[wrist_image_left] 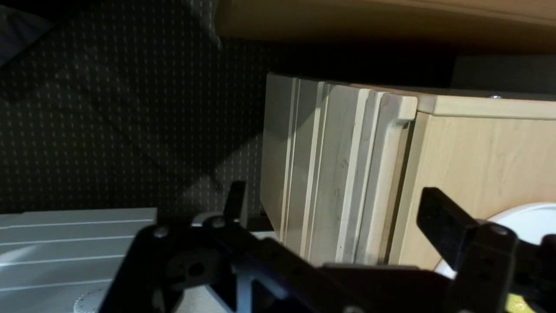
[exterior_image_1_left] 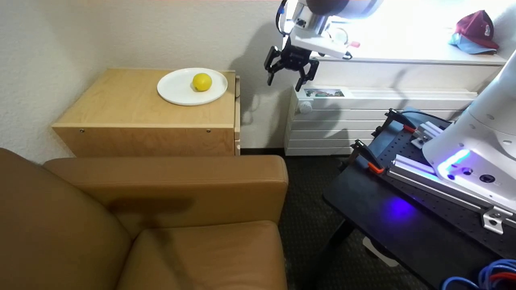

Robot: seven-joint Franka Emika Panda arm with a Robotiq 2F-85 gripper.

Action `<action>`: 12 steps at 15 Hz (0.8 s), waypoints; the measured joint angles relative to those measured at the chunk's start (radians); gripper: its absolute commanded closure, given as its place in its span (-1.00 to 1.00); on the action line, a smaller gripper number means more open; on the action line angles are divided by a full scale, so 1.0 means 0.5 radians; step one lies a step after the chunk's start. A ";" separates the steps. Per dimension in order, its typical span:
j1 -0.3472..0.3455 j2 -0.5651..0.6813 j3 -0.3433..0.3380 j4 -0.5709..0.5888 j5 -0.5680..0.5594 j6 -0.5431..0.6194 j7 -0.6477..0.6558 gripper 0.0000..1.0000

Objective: Open the top drawer

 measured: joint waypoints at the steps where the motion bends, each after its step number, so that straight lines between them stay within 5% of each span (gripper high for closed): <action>1: 0.027 0.078 0.001 0.004 -0.031 0.127 0.013 -1.00; 4: 0.118 0.316 -0.051 0.052 -0.165 0.348 0.129 -1.00; 12: 0.178 0.515 -0.089 0.223 -0.177 0.288 0.214 -1.00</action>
